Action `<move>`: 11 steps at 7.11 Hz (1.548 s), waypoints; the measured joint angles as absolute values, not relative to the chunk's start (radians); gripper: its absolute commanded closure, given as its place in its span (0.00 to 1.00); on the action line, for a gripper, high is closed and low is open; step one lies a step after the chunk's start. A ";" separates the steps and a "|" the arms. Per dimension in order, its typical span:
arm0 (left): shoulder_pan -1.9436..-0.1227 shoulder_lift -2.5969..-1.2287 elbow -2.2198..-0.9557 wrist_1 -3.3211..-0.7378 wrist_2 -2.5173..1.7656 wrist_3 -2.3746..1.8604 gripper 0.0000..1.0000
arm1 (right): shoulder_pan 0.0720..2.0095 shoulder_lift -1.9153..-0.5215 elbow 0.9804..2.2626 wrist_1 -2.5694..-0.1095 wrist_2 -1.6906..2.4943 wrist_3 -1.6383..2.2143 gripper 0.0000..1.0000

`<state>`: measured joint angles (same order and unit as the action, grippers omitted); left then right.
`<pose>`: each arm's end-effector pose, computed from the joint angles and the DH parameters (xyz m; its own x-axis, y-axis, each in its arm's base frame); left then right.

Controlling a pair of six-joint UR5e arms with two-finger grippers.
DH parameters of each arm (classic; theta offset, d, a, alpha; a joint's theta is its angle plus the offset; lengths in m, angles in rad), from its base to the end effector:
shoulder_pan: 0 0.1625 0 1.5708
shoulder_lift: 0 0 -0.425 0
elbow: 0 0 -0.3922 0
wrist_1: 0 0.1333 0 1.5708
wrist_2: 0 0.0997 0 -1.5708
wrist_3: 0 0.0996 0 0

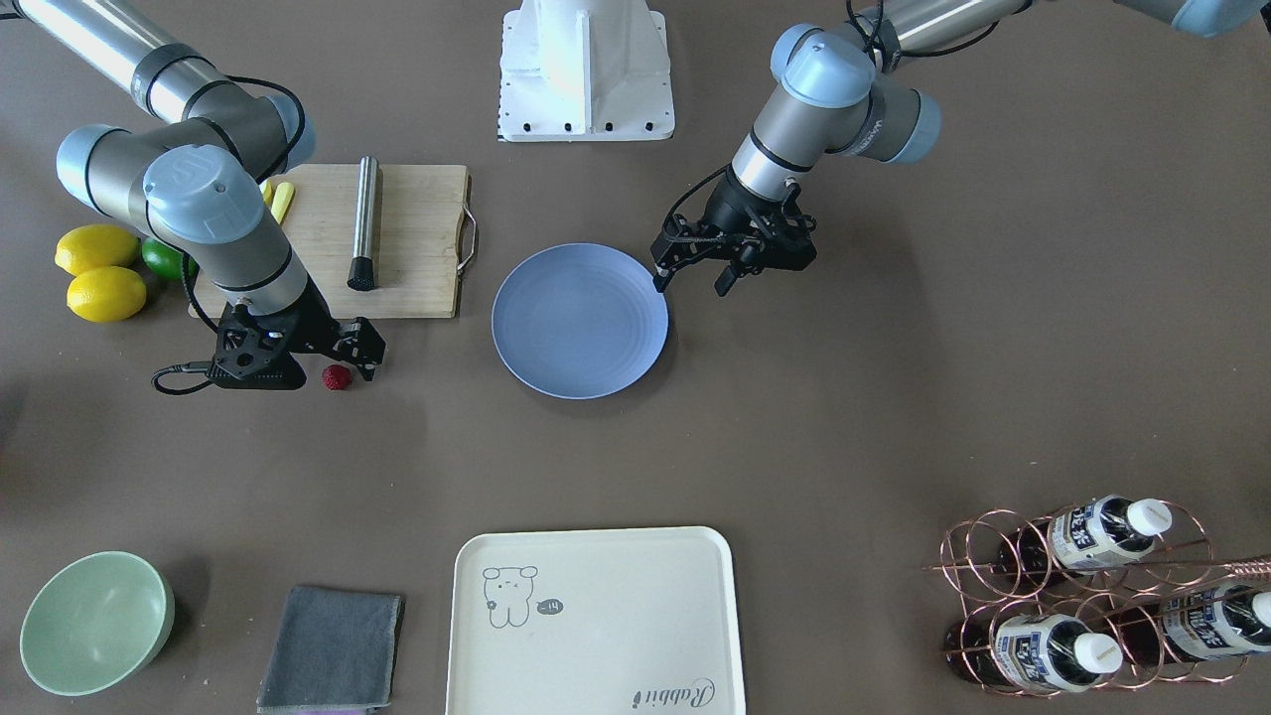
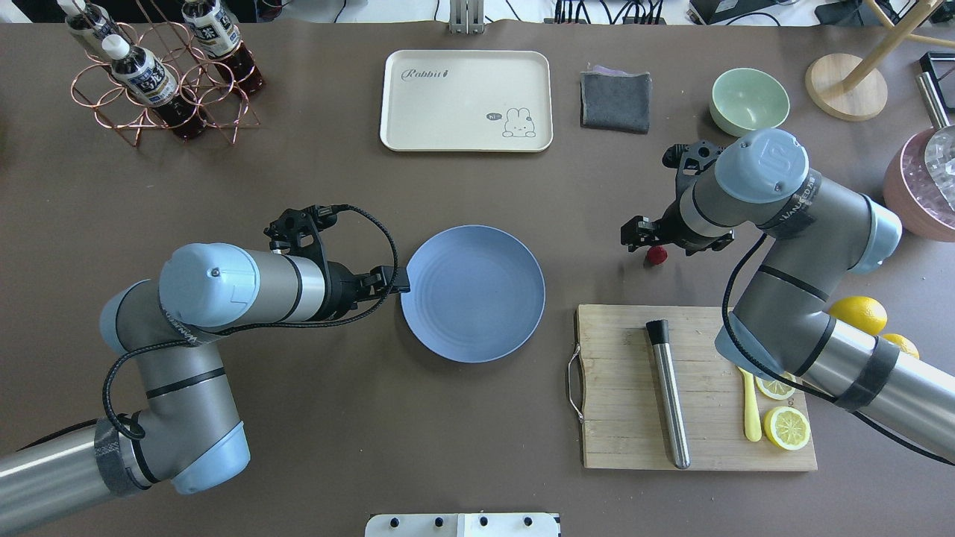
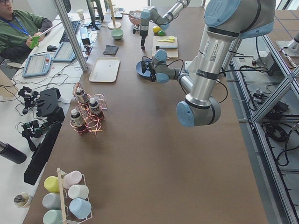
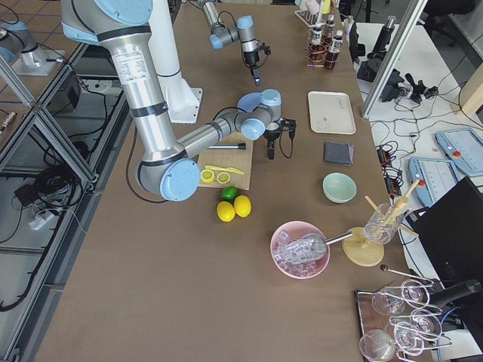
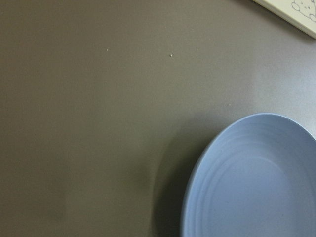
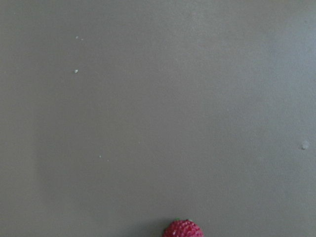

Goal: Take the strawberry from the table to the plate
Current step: 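Lower the right gripper onto the red strawberry and close it, then lift the strawberry with the right gripper while the left gripper withdraws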

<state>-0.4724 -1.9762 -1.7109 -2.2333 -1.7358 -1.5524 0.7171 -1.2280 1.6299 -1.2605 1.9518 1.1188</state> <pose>0.5079 -0.3909 0.2912 0.3217 -0.1440 -0.9358 0.3062 0.9511 -0.0411 -0.4189 -0.4930 0.4142 0.6997 0.0722 0.7108 -0.1349 0.9903 0.0322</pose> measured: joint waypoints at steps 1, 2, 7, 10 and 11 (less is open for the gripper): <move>-0.472 -1.975 -1.711 -2.233 -1.736 -1.552 0.02 | 0.714 -1.229 1.623 -1.260 1.947 1.118 0.44; -0.472 -1.975 -1.712 -2.233 -1.736 -1.552 0.02 | 0.712 -1.231 1.620 -1.260 1.944 1.119 0.96; -0.476 -1.969 -1.718 -2.232 -1.739 -1.552 0.02 | 0.710 -1.225 1.625 -1.264 1.947 1.123 1.00; -0.589 -1.918 -1.774 -2.222 -1.808 -1.416 0.02 | 0.733 -1.170 1.642 -1.274 1.985 1.139 1.00; -0.632 -1.864 -1.797 -2.221 -1.817 -1.296 0.02 | 0.727 -1.132 1.648 -1.294 1.989 1.172 1.00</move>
